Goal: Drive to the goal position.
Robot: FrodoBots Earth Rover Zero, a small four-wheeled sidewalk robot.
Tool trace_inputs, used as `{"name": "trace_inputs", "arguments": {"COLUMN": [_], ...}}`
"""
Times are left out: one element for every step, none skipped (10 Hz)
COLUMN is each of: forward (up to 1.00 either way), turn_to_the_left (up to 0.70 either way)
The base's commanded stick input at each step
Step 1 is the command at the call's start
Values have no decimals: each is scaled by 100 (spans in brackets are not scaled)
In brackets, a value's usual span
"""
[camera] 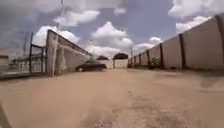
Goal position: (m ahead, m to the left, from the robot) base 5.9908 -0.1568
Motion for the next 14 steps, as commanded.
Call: {"name": "trace_inputs", "arguments": {"forward": [60,60,60,60,60,60,60,60,60,60,60,60,60,60], "turn_to_the_left": [0,-4,-15,-15,-13,-9,-4,0,0,0,0,0,0,0]}}
